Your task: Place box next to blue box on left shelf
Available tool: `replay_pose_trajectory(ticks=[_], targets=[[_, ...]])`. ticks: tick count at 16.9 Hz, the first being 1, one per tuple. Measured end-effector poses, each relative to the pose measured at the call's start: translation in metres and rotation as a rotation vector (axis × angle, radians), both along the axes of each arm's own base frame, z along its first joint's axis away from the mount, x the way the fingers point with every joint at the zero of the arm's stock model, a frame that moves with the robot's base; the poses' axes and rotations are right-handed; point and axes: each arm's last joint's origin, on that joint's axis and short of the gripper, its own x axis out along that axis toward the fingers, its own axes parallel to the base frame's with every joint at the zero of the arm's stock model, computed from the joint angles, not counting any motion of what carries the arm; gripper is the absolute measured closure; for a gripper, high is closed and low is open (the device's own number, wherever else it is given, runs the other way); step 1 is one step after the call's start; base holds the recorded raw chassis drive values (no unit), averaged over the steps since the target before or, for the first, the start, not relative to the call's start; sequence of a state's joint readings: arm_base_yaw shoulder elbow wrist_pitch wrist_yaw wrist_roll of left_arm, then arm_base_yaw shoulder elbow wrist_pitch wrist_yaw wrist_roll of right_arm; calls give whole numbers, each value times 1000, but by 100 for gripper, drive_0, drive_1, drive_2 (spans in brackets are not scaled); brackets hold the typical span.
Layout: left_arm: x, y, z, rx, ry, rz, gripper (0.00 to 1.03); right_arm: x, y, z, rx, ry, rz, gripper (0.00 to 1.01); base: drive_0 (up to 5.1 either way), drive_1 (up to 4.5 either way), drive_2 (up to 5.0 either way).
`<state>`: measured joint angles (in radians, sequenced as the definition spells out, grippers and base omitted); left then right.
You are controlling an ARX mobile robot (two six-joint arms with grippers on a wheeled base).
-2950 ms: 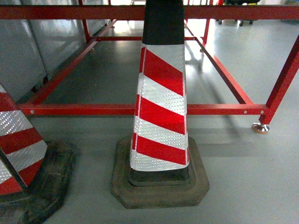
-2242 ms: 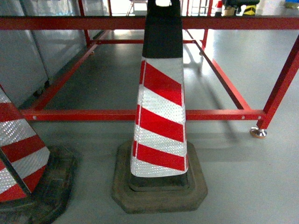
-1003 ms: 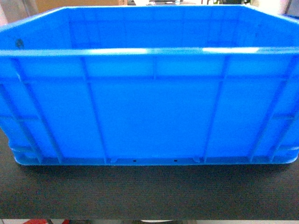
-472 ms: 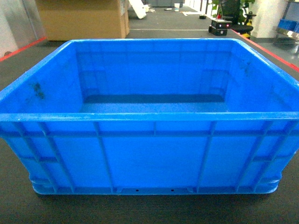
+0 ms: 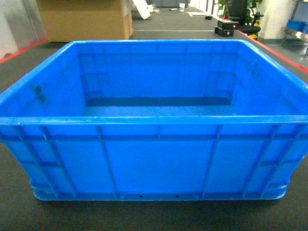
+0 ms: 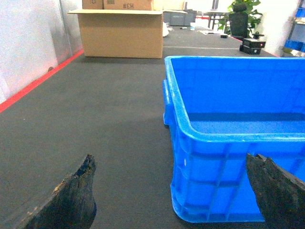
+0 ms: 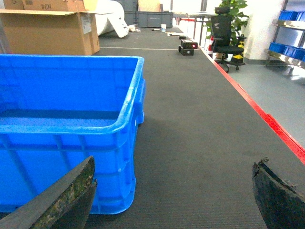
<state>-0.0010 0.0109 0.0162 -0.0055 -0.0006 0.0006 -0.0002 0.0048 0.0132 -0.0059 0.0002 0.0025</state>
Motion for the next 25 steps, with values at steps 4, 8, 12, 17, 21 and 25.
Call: replay_pose_trajectory(ticks=[4,8,12,17,21,25], targets=[[0,0,0,0,0,0,5,0,0,0,0,0,0,3,0,0,0],[0,0,0,0,0,0,5,0,0,0,0,0,0,3,0,0,0],[0,0,0,0,0,0,5,0,0,0,0,0,0,3,0,0,0],[0,0,0,0,0,0,5,0,0,0,0,0,0,3,0,0,0],[0,0,0,0,0,0,5,0,0,0,0,0,0,3,0,0,0],[0,0,0,0,0,0,5,0,0,0,0,0,0,3,0,0,0]])
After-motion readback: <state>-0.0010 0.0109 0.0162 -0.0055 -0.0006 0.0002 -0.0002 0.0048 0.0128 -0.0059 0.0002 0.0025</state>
